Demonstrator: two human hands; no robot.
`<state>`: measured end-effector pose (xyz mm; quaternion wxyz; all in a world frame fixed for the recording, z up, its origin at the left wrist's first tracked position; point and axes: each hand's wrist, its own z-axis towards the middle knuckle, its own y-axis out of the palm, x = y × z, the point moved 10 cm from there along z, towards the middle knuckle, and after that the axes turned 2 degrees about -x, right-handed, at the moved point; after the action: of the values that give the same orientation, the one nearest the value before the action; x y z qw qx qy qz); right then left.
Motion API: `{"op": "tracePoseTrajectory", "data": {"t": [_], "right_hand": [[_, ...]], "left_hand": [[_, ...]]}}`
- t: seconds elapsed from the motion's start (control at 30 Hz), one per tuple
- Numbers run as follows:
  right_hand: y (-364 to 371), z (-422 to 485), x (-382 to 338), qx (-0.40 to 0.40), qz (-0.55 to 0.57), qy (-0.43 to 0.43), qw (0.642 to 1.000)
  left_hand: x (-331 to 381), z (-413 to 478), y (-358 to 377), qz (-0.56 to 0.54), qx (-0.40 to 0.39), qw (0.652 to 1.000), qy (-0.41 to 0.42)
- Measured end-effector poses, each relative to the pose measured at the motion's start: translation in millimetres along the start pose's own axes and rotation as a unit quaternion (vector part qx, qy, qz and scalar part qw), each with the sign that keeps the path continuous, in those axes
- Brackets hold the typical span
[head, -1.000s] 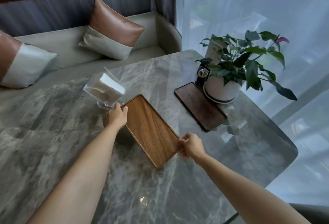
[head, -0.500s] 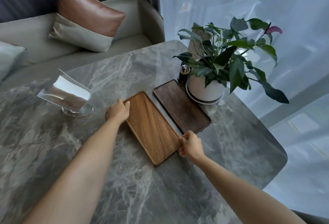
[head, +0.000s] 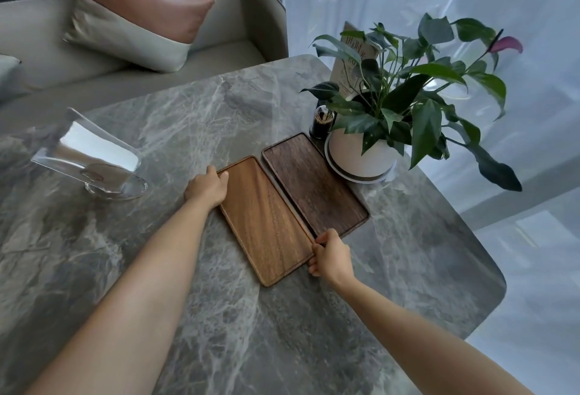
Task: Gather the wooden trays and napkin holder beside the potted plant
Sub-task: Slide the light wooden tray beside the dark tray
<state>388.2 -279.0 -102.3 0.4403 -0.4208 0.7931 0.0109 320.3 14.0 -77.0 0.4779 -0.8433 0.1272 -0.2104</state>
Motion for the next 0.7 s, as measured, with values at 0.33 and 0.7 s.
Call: {"op": "tracePoseTrajectory", "data": {"t": [0.33, 0.7], "right_hand": [[-7, 3, 2, 0.014, 0.028, 0.016, 0.999], [-11, -1, -12, 0.021, -0.069, -0.016, 0.997]], "left_hand": [[9, 4, 7, 0.007, -0.011, 1.0, 0.011], [7, -15, -1, -0.008, -0.009, 0.999, 0.03]]}}
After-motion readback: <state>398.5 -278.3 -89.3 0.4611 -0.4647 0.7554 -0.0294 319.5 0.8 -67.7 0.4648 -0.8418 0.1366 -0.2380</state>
